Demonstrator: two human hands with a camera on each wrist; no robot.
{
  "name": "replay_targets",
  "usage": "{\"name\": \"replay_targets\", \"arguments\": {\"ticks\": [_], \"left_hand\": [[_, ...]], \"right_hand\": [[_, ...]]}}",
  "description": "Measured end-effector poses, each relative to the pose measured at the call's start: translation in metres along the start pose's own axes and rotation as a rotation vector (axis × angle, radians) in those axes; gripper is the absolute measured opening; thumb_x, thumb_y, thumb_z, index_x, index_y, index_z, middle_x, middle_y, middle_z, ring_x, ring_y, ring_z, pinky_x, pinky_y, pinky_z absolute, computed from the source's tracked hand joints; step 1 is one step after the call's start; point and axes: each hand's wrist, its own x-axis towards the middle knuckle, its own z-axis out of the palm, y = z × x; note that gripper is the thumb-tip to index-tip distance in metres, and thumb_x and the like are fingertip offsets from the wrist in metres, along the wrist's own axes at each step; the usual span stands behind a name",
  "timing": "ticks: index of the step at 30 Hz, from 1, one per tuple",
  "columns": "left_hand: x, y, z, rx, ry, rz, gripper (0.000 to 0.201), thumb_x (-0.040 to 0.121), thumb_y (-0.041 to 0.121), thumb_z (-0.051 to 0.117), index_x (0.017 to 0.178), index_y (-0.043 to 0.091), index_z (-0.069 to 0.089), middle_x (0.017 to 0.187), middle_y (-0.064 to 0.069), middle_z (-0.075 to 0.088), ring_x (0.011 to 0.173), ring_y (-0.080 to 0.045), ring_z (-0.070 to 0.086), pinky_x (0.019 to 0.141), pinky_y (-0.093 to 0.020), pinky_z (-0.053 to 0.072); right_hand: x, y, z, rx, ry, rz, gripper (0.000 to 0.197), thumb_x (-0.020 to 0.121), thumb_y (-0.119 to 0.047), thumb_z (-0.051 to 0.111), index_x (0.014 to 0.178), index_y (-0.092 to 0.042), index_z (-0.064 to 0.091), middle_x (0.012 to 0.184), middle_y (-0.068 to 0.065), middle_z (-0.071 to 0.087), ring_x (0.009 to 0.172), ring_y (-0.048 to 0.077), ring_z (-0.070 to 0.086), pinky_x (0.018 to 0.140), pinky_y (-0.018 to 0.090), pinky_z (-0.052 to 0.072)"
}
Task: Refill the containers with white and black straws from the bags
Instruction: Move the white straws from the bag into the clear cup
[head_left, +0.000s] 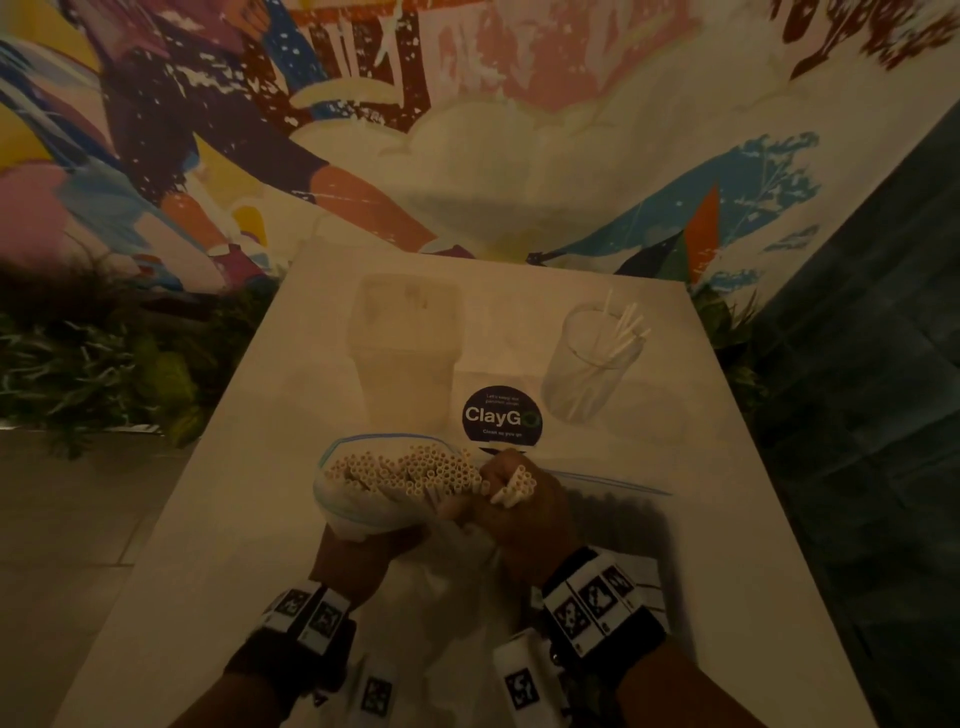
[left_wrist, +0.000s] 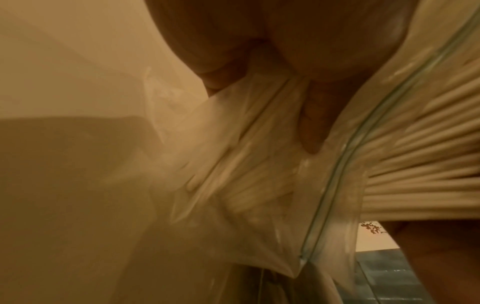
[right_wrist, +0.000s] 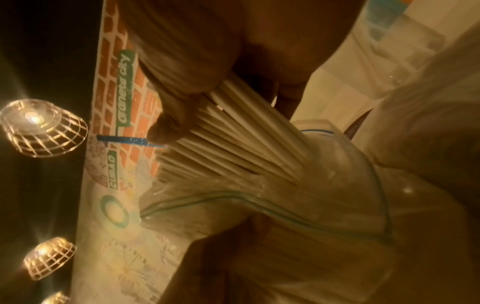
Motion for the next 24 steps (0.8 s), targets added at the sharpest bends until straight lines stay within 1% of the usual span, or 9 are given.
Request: {"name": "replay_targets", "arguments": {"ticks": [3, 6, 9, 12, 15, 17, 19, 22, 24], "left_hand": [[0.000, 0.001, 0.000, -0.022, -0.003, -0.020, 0.066, 0.032, 0.045, 0.081, 0.093, 0.028, 0.063, 0.099, 0.005, 0.064, 0.096, -0.024, 0.061, 0.092, -0.057, 0.048], [-0.001, 0.000, 0.001, -0.010, -0.009, 0.003, 0.076, 0.028, 0.063, 0.084, 0.096, 0.035, 0.064, 0.105, 0.006, 0.063, 0.104, -0.030, 0.058, 0.094, -0.057, 0.047], [-0.003, 0.001, 0.001, -0.022, -0.012, 0.014, 0.081, 0.025, 0.075, 0.079, 0.097, 0.041, 0.063, 0.106, 0.008, 0.061, 0.106, -0.030, 0.056, 0.095, -0.052, 0.046], [-0.003, 0.006, 0.002, -0.015, -0.022, 0.016, 0.083, 0.024, 0.067, 0.082, 0.097, 0.034, 0.059, 0.104, 0.010, 0.060, 0.103, -0.028, 0.057, 0.096, -0.055, 0.046], [-0.004, 0.006, 0.001, -0.055, -0.012, 0.013, 0.080, 0.025, 0.058, 0.085, 0.096, 0.033, 0.061, 0.104, 0.009, 0.061, 0.100, -0.027, 0.058, 0.095, -0.056, 0.046], [-0.004, 0.004, 0.001, -0.063, -0.016, 0.014, 0.081, 0.023, 0.066, 0.085, 0.097, 0.039, 0.064, 0.106, 0.009, 0.060, 0.104, -0.028, 0.057, 0.095, -0.052, 0.046], [-0.003, 0.003, 0.000, -0.073, -0.021, 0.020, 0.075, 0.024, 0.062, 0.085, 0.094, 0.045, 0.066, 0.106, 0.010, 0.060, 0.101, -0.024, 0.057, 0.095, -0.052, 0.047], [-0.003, 0.001, 0.000, -0.062, -0.041, 0.034, 0.070, 0.024, 0.067, 0.083, 0.091, 0.054, 0.068, 0.108, 0.012, 0.060, 0.099, -0.010, 0.057, 0.092, -0.046, 0.047], [-0.003, -0.001, 0.000, -0.074, -0.028, 0.027, 0.081, 0.022, 0.072, 0.082, 0.096, 0.043, 0.067, 0.107, 0.009, 0.062, 0.099, -0.012, 0.059, 0.090, -0.045, 0.048]], "right_hand": [[-0.003, -0.003, -0.003, 0.072, 0.047, -0.034, 0.046, 0.070, -0.050, 0.065, 0.069, -0.008, 0.049, 0.060, -0.002, 0.053, 0.056, 0.004, 0.051, 0.051, 0.022, 0.039], [-0.005, -0.009, -0.008, 0.089, 0.146, -0.120, 0.046, 0.075, -0.058, 0.052, 0.068, -0.012, 0.048, 0.058, -0.010, 0.045, 0.057, 0.003, 0.048, 0.051, 0.017, 0.035], [-0.005, -0.012, -0.011, 0.084, 0.177, -0.173, 0.040, 0.080, -0.058, 0.050, 0.067, -0.020, 0.043, 0.059, -0.008, 0.044, 0.056, 0.006, 0.046, 0.053, 0.028, 0.041], [-0.005, -0.011, -0.009, 0.097, 0.205, -0.175, 0.041, 0.083, -0.054, 0.050, 0.072, -0.016, 0.044, 0.063, 0.002, 0.049, 0.059, 0.013, 0.049, 0.058, 0.043, 0.045], [-0.005, -0.012, -0.009, 0.157, 0.205, -0.203, 0.025, 0.085, -0.046, 0.054, 0.080, -0.024, 0.043, 0.066, -0.008, 0.051, 0.060, 0.009, 0.050, 0.055, 0.030, 0.045], [-0.005, -0.013, -0.009, 0.159, 0.159, -0.204, 0.012, 0.087, -0.038, 0.055, 0.090, -0.034, 0.044, 0.072, -0.017, 0.053, 0.067, 0.001, 0.054, 0.060, 0.019, 0.045], [-0.003, -0.013, -0.009, 0.142, 0.161, -0.225, 0.005, 0.090, -0.038, 0.051, 0.090, -0.041, 0.048, 0.078, -0.019, 0.056, 0.076, -0.005, 0.056, 0.067, 0.011, 0.045], [0.000, -0.014, -0.007, 0.124, 0.247, -0.271, 0.018, 0.092, -0.033, 0.046, 0.083, -0.047, 0.052, 0.078, -0.022, 0.057, 0.075, -0.004, 0.056, 0.067, 0.012, 0.045], [0.002, -0.017, -0.006, 0.139, 0.305, -0.296, 0.019, 0.093, -0.028, 0.045, 0.081, -0.041, 0.052, 0.075, -0.018, 0.055, 0.073, -0.004, 0.055, 0.068, 0.012, 0.044]]}}
